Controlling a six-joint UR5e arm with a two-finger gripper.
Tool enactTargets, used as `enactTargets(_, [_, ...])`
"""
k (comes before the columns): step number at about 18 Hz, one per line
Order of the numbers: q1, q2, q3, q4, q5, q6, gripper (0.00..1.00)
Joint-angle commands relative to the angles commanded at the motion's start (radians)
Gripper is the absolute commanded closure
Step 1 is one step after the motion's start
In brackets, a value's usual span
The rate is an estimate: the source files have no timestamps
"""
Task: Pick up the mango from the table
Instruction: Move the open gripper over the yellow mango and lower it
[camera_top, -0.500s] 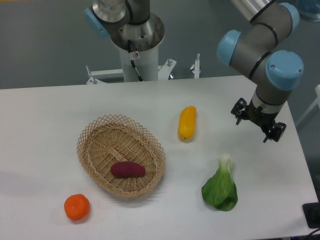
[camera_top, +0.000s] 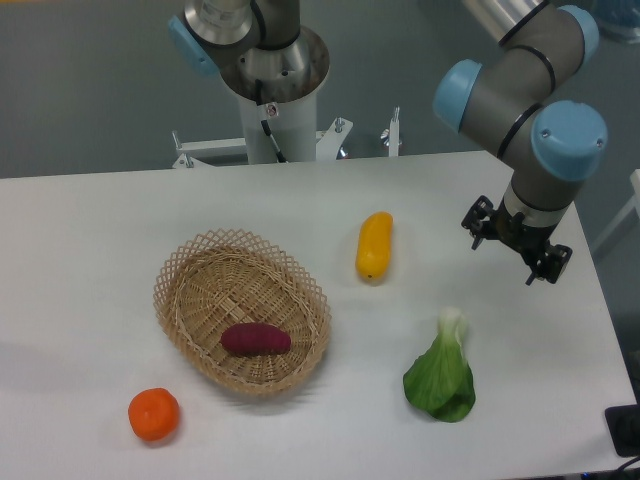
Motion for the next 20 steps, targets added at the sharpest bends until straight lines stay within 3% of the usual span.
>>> enactTargets(2, [-0.003, 0.000, 0.000, 0.000, 0.002, -0.009, 0.00])
enactTargets(6, [-0.024, 0.008, -0.008, -0.003, -0.005, -0.161, 0.00])
enactTargets(9, [-0.061, 0.038, -0.046, -0.003, -0.008, -0.279, 0.00])
enactTargets(12, [-0.089, 0.066, -0.083, -0.003, -0.012, -0.299, 0.00])
enactTargets(20, [-0.109, 0.163, -0.313, 0.018, -0.011, -0.285, 0.00])
